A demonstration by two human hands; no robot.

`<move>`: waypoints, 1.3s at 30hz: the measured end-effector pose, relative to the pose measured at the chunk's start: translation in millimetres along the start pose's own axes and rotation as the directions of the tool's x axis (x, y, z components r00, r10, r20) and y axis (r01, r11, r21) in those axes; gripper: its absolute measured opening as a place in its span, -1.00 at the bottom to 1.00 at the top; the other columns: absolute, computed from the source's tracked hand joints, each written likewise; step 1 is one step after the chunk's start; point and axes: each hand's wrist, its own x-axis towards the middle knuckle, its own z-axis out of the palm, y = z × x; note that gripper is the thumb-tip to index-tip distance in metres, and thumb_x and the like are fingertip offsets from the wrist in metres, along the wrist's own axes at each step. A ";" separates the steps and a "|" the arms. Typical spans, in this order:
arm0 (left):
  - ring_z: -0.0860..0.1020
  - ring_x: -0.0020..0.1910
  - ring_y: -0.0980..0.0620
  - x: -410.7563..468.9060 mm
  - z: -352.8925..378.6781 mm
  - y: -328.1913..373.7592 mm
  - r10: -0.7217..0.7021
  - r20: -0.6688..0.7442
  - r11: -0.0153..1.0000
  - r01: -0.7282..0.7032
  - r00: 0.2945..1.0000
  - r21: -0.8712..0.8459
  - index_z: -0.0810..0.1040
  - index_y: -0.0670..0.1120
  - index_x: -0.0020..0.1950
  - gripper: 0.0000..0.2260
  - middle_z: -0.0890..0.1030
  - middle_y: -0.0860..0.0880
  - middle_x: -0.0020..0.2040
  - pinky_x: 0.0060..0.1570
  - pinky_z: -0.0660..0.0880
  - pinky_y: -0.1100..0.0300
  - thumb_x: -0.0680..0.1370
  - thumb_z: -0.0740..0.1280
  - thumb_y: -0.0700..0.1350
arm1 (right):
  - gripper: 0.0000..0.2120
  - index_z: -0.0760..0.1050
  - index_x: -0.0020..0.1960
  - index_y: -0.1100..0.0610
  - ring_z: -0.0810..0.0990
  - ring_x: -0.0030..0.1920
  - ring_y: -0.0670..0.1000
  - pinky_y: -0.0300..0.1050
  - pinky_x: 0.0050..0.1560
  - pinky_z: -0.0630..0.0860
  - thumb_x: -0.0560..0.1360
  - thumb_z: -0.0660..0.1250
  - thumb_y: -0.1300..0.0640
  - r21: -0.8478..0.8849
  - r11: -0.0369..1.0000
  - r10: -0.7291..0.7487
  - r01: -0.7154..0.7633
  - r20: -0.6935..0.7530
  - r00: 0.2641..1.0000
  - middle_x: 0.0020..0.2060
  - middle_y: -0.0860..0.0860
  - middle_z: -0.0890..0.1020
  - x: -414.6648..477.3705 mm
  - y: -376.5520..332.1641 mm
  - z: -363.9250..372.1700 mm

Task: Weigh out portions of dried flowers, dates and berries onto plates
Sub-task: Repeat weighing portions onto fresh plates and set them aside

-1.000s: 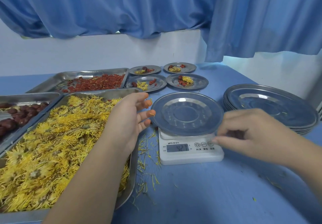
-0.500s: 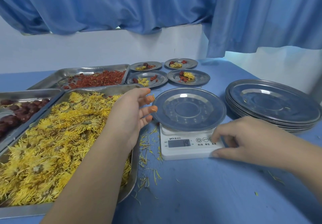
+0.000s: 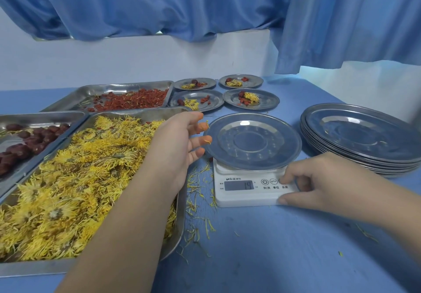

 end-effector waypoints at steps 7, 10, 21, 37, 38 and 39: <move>0.57 -0.40 0.06 -0.3 1.5 0.2 -0.012 0.002 1.000 0.012 1.000 0.004 0.58 -0.06 0.07 -0.86 0.63 0.04 -0.28 -0.34 0.45 0.20 0.55 0.32 -0.08 | -0.76 0.54 -0.25 -0.21 0.47 -0.39 -0.23 -0.31 -0.43 0.32 0.31 0.35 -0.35 0.027 1.000 -0.007 0.008 -0.042 0.999 -0.38 -0.38 0.50 -0.7 -0.6 0.9; 0.56 -0.37 0.06 -2.0 3.5 0.0 -0.006 0.010 0.999 0.005 1.000 0.041 0.57 -0.06 0.08 -0.86 0.63 0.02 -0.23 -0.33 0.45 0.19 0.56 0.31 -0.08 | -0.69 0.42 -0.41 -0.15 0.43 -0.43 -0.16 -0.26 -0.40 0.32 0.40 0.32 -0.29 -0.010 0.996 -0.090 0.090 -0.165 0.982 -0.48 -0.23 0.49 0.0 -1.8 6.5; 0.49 -0.38 0.03 -8.6 17.8 13.9 -0.049 -0.015 0.982 0.051 0.999 0.182 0.52 -0.07 0.01 -0.93 0.56 -0.04 -0.19 -0.32 0.39 0.20 0.61 0.25 -0.12 | -0.61 0.33 -0.48 0.10 0.37 -0.41 -0.10 -0.37 -0.38 0.26 0.45 0.35 0.02 0.421 0.870 0.063 0.258 -0.614 0.787 -0.47 -0.03 0.42 21.8 -22.5 3.7; 0.48 -0.42 0.31 -0.9 -47.6 33.9 0.439 0.151 0.438 -0.358 0.886 0.825 0.53 0.15 -0.13 -0.89 0.57 0.21 -0.30 -0.47 0.35 0.40 0.56 0.24 0.01 | -0.55 0.24 -0.47 0.15 0.30 -0.51 -0.08 -0.08 -0.38 0.35 0.46 0.26 -0.07 0.125 0.945 -0.168 0.302 -0.607 0.777 -0.57 -0.03 0.28 16.2 -16.0 32.4; 0.51 -0.34 0.28 2.1 -60.3 41.6 0.440 0.150 0.356 -0.325 0.885 0.876 0.53 0.12 -0.12 -0.91 0.57 0.18 -0.22 -0.40 0.39 0.36 0.56 0.27 -0.04 | -0.55 0.24 -0.47 0.14 0.30 -0.51 -0.07 -0.06 -0.38 0.35 0.47 0.27 -0.06 0.131 0.944 -0.165 0.302 -0.604 0.780 -0.57 -0.04 0.27 16.6 -16.1 32.0; 0.53 -0.25 0.22 5.0 -72.3 49.9 0.424 0.154 0.267 -0.285 0.892 0.920 0.53 0.09 -0.11 -0.92 0.57 0.14 -0.13 -0.33 0.42 0.32 0.55 0.30 -0.09 | -0.55 0.24 -0.47 0.14 0.29 -0.51 -0.07 -0.05 -0.38 0.35 0.48 0.29 -0.03 0.136 0.944 -0.163 0.301 -0.602 0.782 -0.57 -0.04 0.26 17.2 -16.1 31.9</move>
